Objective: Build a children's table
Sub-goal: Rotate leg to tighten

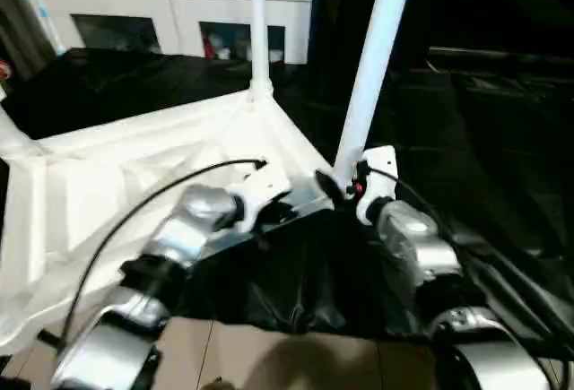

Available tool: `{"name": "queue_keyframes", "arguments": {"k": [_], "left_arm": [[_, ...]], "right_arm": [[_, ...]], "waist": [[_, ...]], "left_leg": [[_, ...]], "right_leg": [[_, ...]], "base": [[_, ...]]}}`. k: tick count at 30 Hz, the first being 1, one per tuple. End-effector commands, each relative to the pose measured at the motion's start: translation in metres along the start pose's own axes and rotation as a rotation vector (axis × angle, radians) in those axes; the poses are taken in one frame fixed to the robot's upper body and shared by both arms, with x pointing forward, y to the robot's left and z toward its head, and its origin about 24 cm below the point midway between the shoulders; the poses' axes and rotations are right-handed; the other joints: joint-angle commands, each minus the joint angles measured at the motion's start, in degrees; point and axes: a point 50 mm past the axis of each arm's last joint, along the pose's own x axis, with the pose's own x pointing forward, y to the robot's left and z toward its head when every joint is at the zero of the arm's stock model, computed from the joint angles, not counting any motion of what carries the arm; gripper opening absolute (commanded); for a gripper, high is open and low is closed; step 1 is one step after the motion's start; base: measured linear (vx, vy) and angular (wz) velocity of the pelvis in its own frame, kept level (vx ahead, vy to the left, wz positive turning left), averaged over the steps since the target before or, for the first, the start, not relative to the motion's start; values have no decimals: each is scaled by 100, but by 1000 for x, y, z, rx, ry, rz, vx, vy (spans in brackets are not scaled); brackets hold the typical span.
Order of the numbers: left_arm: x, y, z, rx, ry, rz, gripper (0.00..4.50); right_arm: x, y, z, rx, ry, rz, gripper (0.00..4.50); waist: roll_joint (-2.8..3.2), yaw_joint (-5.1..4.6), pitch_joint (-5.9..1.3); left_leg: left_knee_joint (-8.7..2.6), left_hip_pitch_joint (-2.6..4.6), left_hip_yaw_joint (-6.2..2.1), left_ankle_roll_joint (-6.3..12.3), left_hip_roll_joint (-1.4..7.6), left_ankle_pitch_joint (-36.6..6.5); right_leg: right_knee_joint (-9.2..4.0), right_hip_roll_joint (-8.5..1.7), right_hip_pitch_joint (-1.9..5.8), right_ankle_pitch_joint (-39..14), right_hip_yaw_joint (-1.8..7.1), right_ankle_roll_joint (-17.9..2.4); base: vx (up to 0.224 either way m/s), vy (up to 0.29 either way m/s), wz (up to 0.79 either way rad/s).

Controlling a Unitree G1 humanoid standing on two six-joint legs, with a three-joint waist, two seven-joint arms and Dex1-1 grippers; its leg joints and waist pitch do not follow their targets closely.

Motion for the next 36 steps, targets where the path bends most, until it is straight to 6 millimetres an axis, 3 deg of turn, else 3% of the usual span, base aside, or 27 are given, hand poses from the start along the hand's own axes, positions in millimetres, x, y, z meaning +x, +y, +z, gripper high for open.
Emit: {"name": "queue_keyframes", "arguments": {"k": [1,4,6,7,13,22,29,35,36], "left_arm": [[5,-13,19,102,-88,-145,0],[-2,-11,16,112,-73,-173,0],[-5,-10,14,119,-63,-184,0],[-12,-7,10,140,-27,-210,0],[-22,-4,5,166,-7,-278,0],[-24,-5,3,174,-1,-302,0],[-23,-4,-1,159,-10,-283,0],[-12,-2,9,111,-62,-185,0],[-6,3,12,96,-48,-112,0]], "right_arm": [[1,26,-5,-77,57,275,392],[-11,24,-5,-99,82,377,392],[-17,23,-6,-109,94,422,392],[-30,22,-7,-148,136,534,392],[-50,25,-7,-190,216,708,392],[-57,29,-11,-175,243,742,326],[-57,35,-15,-153,243,728,277],[-48,35,-16,-98,183,609,272],[-38,32,-16,-71,147,499,272]], "waist": [[38,28,-390],[32,77,-388],[40,96,-374],[39,132,-362],[52,184,-360],[54,227,-378],[27,231,-371],[7,209,-345],[-3,198,-344]], "left_leg": [[-341,-9,-12,211,123,-1344],[-338,-12,-5,283,147,-1344],[-346,14,-3,257,156,-1447],[-351,37,-10,248,152,-1575],[-361,36,-21,209,169,-1680],[-347,23,-21,179,169,-1543],[-353,24,-22,163,166,-1583],[-369,43,-32,106,156,-1715],[-370,36,-32,101,149,-1708]], "right_leg": [[-355,-375,339,-1217,275,-1041],[-344,-390,334,-1240,280,-1060],[-373,-403,312,-1500,282,-1036],[-414,-390,316,-1753,275,-953],[-409,-402,305,-1858,290,-951],[-377,-401,310,-1597,288,-1025],[-407,-411,305,-1908,286,-891],[-456,-432,282,-2346,277,-788],[-470,-437,285,-2478,279,-719]], "base": [[0,0,0],[0,0,0],[0,0,0],[0,0,0],[0,0,0],[0,0,0],[0,0,0],[0,0,0],[0,0,0]]}}
